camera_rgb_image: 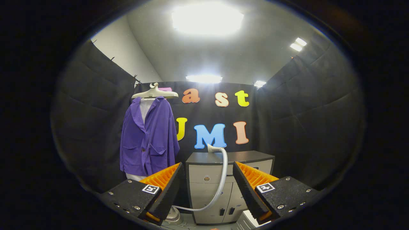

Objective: Iron the clothes twice with a garment steamer, once on the left side and once on the right side.

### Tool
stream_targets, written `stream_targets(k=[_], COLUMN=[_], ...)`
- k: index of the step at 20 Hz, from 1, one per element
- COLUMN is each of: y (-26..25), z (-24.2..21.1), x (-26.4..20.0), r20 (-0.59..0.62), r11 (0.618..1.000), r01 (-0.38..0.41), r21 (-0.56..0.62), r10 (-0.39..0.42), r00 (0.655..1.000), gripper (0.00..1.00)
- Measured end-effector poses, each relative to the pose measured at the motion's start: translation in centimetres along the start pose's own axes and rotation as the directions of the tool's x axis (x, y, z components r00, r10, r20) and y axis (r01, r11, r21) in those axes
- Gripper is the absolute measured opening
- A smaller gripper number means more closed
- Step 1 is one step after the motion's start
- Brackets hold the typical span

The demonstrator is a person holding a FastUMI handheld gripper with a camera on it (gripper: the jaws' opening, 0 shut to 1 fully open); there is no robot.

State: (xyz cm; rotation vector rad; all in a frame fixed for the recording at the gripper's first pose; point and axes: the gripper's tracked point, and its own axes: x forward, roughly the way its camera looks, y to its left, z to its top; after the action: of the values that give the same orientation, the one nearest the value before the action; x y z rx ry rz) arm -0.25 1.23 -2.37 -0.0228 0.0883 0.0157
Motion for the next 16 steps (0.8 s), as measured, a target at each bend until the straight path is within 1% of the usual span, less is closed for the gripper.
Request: stream_targets(k=[4,8,11,14,16], y=[0.2,0.0,-0.5,-1.1,-2.3], z=[0.0,1.4,2.9,4.8,6.1], x=[0.2,1.5,4.1,7.7,10.2], r20=[-0.006,0.021,0.052,0.066,0.085], r11=[1.0,1.0,1.0,0.999,1.0], r01=[-0.004,-0.009,-0.016,-0.033,-0.027], r21=[0.016,0.015,0.001,0.013,0.011], r10=[0.004,0.008,0.016,0.032,0.026], r00=[1.0,1.0,0.999,0.997,0.996], gripper=[0.94,0.94,0.94,0.94,0.95])
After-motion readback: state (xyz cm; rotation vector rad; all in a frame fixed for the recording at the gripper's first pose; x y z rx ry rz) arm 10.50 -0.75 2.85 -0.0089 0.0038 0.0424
